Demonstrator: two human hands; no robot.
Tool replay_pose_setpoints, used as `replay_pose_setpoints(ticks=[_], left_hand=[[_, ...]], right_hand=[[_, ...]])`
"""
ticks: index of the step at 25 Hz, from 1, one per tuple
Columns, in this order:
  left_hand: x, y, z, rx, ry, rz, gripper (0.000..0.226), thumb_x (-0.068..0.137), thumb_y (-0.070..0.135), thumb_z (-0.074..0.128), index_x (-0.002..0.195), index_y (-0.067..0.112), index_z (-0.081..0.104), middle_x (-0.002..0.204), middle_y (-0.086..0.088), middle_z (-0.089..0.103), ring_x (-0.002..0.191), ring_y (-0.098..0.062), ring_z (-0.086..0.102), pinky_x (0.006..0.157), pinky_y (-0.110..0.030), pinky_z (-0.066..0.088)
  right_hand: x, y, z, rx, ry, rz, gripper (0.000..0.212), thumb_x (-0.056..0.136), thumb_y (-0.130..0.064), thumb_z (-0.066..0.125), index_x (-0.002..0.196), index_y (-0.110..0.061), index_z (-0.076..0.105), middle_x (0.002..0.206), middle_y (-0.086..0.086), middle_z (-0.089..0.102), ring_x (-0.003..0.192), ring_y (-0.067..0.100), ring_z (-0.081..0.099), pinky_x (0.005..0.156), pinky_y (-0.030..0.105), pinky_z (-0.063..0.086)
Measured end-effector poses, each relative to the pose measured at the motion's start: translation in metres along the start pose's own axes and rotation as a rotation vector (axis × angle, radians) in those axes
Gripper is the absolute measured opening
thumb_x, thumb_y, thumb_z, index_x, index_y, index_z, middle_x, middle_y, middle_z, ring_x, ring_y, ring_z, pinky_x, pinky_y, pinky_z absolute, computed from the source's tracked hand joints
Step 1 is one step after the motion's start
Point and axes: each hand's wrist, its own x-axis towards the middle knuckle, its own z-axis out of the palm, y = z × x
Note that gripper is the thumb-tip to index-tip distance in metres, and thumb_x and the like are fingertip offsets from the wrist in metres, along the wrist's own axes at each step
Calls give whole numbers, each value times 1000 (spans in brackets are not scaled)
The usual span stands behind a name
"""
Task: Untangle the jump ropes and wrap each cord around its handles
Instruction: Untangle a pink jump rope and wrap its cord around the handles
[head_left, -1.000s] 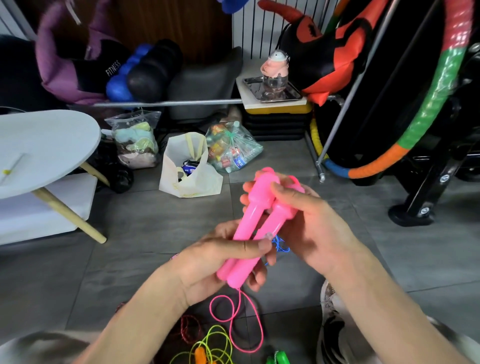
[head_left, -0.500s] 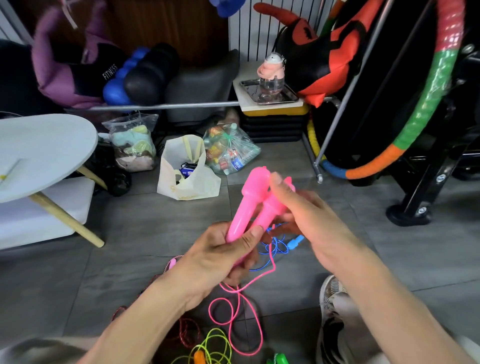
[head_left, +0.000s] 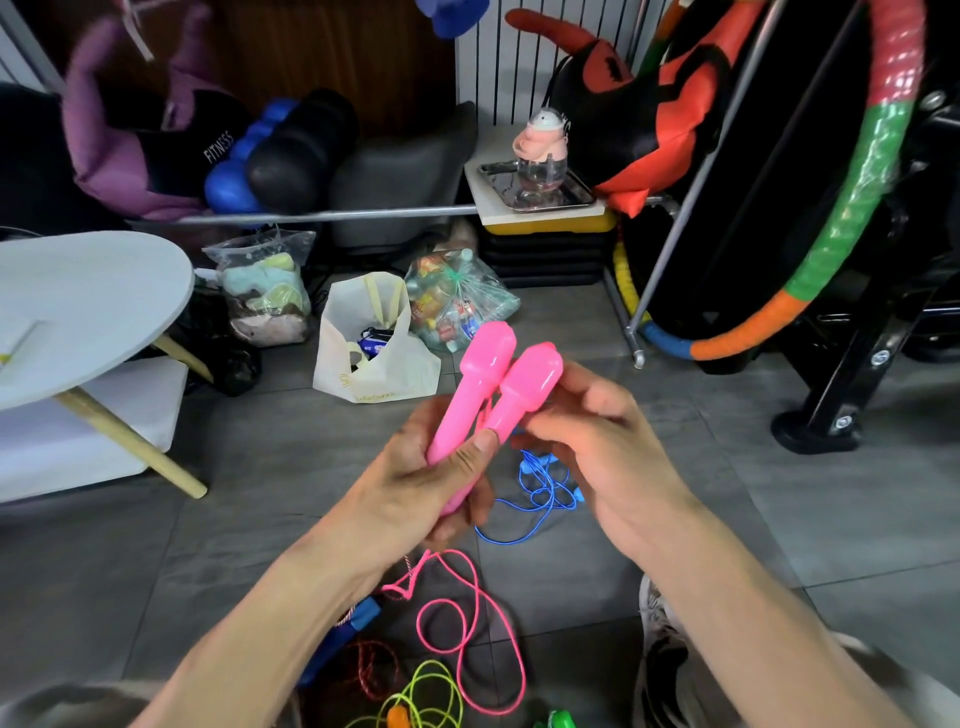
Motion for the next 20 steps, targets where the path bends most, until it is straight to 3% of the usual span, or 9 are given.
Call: replay_pose_setpoints(ticks=[4,7,10,13,15,18,20], left_hand=[[-1,-1,1,99,9,18,16,97,29,54,108,16,54,59,-13,58,40,-17,35,40,-20,25],[-2,0,-1,73,-4,-6,21,94,32,55,88,12,55,60,-14,56,38,-16,34,40,-18,24],[-1,4,-2,-35,-9,-59,27,86,37,58,89,9,54,58,-12,53,36,-14,30,40,-17,20],[-1,6,-4,-84,6,-80,30,83,38,58,88,8,55,57,-12,52,36,-12,29,40,-17,18],[-2,8,-5,-112,27,-82,27,85,35,58,85,9,53,57,-12,50,35,-12,28,41,-17,16],[-2,10,-9,-134,103,-94,17,91,27,57,81,14,52,56,-9,49,35,-12,26,42,-18,13],[0,10,-11,-142,143,-97,15,95,23,55,81,16,52,56,-6,46,36,-10,24,40,-14,13]], right_hand=[[3,5,-2,113,-4,95,48,59,1,60,106,-4,69,93,20,69,88,29,64,85,46,54],[2,5,-2,101,-26,51,42,59,2,59,97,-12,71,85,15,66,85,27,60,84,45,50],[0,6,3,74,-148,101,41,66,1,58,104,-11,69,94,13,70,88,24,61,88,43,50],[-9,4,10,-108,-340,247,22,76,-14,62,96,-9,69,86,9,70,84,20,65,91,37,52],[-14,-1,11,-256,-398,278,10,90,-20,62,88,-14,69,77,2,70,76,13,65,80,24,53],[-7,-6,-4,-600,-255,156,19,92,-31,63,76,-23,69,62,-3,61,61,10,55,66,29,43],[-3,-14,-18,-638,-207,103,15,91,-30,66,77,-24,69,63,0,58,59,12,51,60,31,42]])
